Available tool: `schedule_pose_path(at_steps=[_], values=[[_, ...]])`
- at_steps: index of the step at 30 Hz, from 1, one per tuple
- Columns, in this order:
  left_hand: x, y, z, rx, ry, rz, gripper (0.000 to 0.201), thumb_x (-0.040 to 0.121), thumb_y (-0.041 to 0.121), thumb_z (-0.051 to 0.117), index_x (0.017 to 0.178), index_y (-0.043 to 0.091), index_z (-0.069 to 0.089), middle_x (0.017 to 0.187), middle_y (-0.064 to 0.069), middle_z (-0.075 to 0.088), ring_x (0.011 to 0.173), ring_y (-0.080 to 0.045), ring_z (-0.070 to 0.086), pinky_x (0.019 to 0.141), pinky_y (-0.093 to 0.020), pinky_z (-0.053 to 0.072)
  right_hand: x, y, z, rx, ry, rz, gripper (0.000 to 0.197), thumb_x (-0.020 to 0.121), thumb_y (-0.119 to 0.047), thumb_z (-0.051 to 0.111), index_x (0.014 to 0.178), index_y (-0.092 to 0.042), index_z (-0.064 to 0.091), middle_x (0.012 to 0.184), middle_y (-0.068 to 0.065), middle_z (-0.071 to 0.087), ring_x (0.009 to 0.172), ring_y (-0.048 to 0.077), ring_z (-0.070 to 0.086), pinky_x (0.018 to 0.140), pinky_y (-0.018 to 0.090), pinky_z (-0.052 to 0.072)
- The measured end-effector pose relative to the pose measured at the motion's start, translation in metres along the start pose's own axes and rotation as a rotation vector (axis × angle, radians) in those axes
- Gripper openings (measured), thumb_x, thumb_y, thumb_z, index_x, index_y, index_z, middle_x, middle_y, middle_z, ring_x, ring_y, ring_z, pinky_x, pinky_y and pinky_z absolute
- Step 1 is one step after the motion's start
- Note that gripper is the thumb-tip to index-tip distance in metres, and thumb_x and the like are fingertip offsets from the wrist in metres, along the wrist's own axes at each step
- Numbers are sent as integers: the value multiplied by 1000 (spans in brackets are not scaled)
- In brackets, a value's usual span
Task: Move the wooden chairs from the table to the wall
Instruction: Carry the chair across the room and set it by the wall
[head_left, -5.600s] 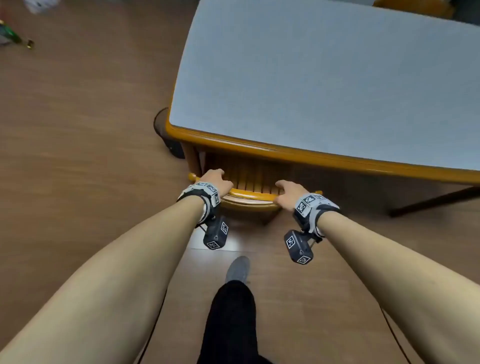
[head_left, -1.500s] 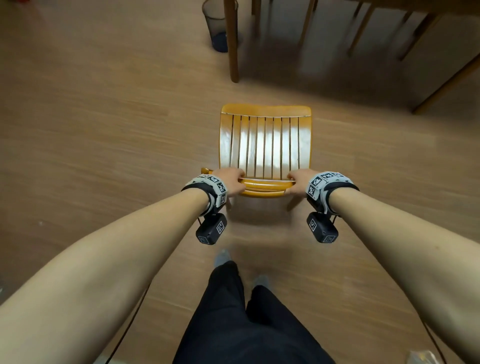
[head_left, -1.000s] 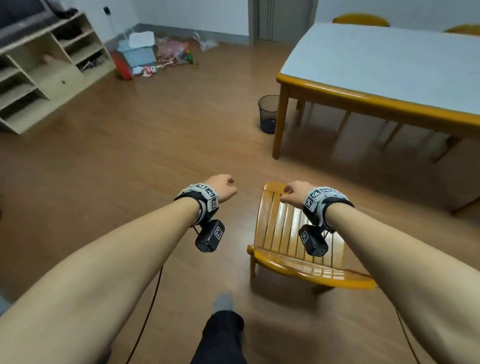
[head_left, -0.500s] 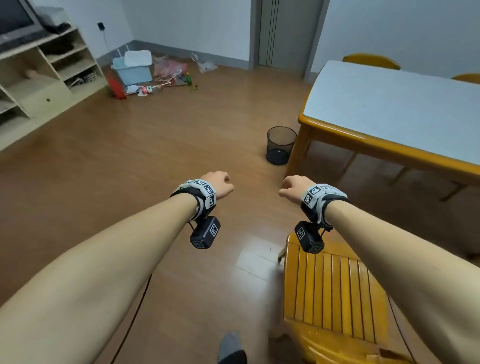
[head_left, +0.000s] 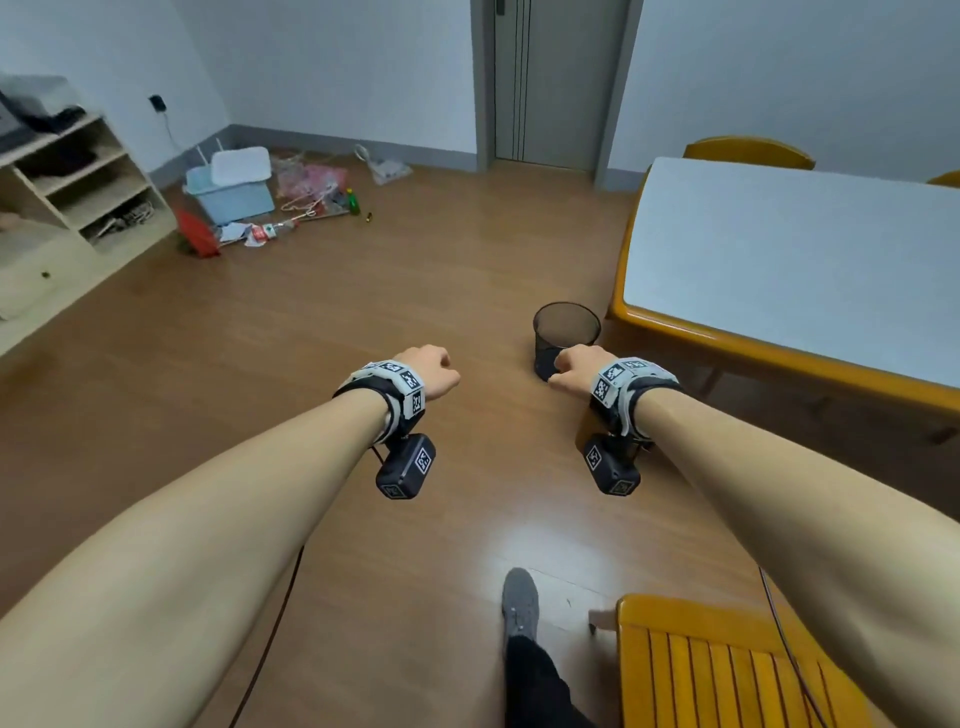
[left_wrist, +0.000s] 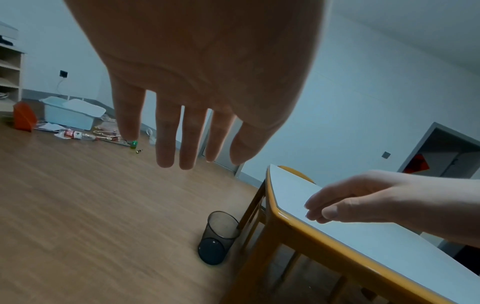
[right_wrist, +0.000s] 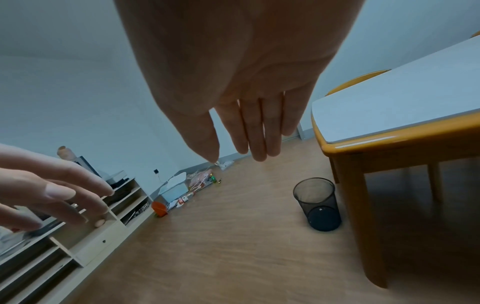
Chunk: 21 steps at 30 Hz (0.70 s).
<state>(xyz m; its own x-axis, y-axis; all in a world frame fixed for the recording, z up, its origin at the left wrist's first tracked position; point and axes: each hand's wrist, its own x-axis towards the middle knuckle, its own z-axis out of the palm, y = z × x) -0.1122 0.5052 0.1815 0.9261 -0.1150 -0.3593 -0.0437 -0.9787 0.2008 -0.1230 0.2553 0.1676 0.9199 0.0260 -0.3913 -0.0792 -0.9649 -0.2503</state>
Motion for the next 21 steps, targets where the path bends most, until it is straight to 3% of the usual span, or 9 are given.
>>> schedule_pose_path(at_steps=[4, 9, 14, 18, 21], values=[[99, 6, -48, 31, -19, -26, 41, 91, 34, 54, 129, 22, 62, 129, -7, 64, 114, -31, 59, 90, -35, 48, 103, -3, -48, -16, -19, -2, 36, 89, -36, 59, 113, -10, 69, 112, 13, 69, 95, 32, 63, 79, 32, 51], [217, 17, -119, 27, 15, -5, 42, 90, 37, 55, 130, 24, 61, 130, -5, 63, 115, -30, 59, 93, -35, 49, 214, -5, -127, -2, -15, 23, 30, 88, -35, 60, 104, -11, 68, 105, 13, 69, 93, 33, 65, 71, 30, 47], [337, 22, -167, -4, 2, 23, 42, 88, 38, 54, 127, 24, 63, 128, -5, 64, 111, -29, 60, 91, -36, 50, 331, -6, -177, -6, -11, 39, 35, 89, -34, 58, 111, -11, 71, 112, 14, 70, 95, 33, 63, 78, 32, 48], [451, 24, -192, 4, -25, 67, 42, 87, 40, 54, 126, 25, 63, 126, -5, 65, 111, -29, 60, 92, -37, 50, 434, -9, -205, -1, 10, 85, 50, 89, -38, 59, 134, -14, 64, 129, 13, 66, 114, 33, 63, 95, 37, 51], [549, 27, -217, 15, -40, 101, 41, 88, 39, 54, 126, 24, 63, 125, -7, 64, 109, -31, 60, 90, -35, 50, 513, -8, -227, 36, 10, 128, 56, 90, -39, 58, 140, -15, 59, 136, 12, 63, 121, 32, 61, 100, 39, 49]])
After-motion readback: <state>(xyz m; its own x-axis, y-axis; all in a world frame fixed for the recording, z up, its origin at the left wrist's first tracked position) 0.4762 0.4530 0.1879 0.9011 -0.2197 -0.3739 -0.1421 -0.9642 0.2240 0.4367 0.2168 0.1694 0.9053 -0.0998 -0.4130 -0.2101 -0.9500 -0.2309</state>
